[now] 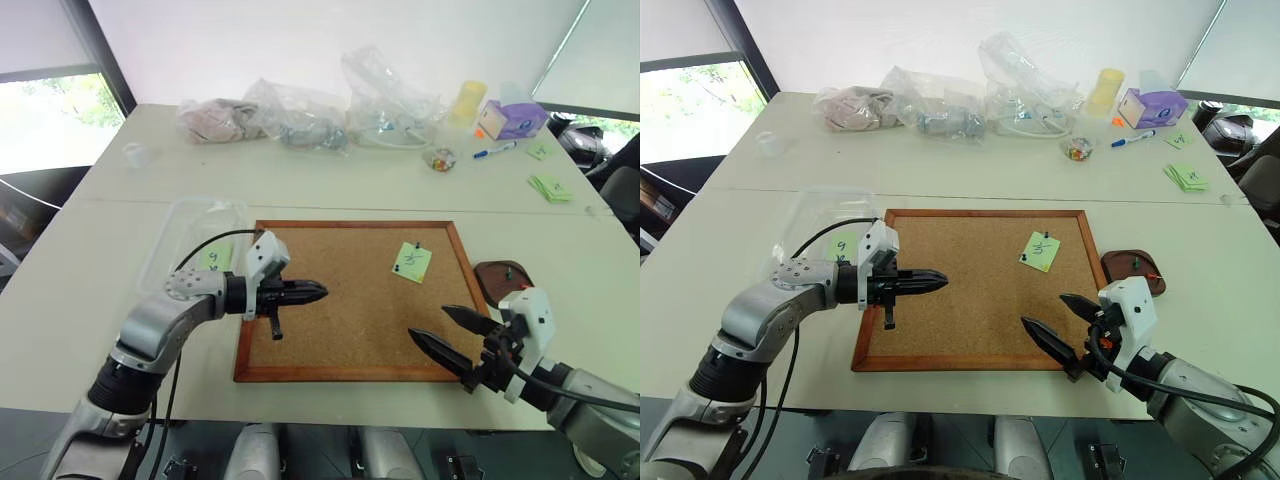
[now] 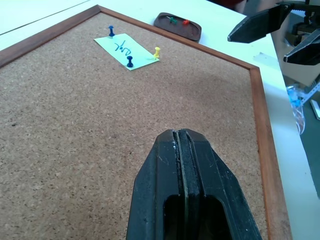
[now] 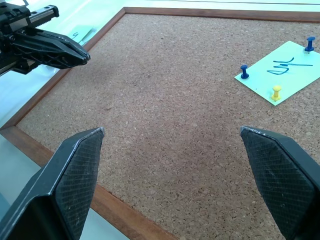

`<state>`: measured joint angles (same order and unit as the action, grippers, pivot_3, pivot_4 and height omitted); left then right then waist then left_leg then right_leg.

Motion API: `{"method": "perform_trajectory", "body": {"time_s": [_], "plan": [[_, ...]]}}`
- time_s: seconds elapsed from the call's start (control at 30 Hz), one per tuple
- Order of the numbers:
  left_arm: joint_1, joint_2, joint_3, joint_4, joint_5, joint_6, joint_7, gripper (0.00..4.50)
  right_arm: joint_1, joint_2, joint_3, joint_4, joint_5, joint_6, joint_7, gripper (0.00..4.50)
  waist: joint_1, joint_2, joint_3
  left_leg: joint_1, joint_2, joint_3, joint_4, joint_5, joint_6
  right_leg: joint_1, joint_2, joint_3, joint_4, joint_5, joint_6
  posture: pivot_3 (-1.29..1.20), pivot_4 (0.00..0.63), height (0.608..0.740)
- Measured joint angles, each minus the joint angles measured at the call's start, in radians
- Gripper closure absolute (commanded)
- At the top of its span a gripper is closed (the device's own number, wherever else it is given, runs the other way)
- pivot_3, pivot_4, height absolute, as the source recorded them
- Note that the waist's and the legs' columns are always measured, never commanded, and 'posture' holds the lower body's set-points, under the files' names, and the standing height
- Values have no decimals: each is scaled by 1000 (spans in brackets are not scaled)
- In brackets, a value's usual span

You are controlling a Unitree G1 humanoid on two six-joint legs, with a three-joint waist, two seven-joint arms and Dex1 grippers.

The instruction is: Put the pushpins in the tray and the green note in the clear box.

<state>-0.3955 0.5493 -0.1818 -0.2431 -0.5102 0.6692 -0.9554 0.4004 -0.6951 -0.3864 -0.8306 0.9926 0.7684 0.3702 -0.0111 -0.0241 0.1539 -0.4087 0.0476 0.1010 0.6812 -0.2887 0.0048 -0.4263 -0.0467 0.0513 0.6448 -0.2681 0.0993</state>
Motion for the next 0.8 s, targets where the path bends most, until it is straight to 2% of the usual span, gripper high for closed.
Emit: {"method": "perform_trajectory", "body": {"time_s": [0.47,0.67,0.8], "plan": [[-20,-14,3,33,18,-9,-3,4456,-18,-8,12,0,-57,1,-30,0,0,0,0,0,0,0,0,0,0,0,0,0,0,0,0,0,150,737],[-98,-48,4,33,21,-10,5,4456,-49,-8,19,10,-45,2,-30,0,0,0,0,0,0,0,0,0,0,0,0,0,0,0,0,0,150,737],[-146,-49,-45,83,123,-66,36,4456,-119,-8,22,43,-44,4,-36,0,-2,0,0,0,-3,0,0,0,0,0,1,0,0,0,0,0,150,737]]}}
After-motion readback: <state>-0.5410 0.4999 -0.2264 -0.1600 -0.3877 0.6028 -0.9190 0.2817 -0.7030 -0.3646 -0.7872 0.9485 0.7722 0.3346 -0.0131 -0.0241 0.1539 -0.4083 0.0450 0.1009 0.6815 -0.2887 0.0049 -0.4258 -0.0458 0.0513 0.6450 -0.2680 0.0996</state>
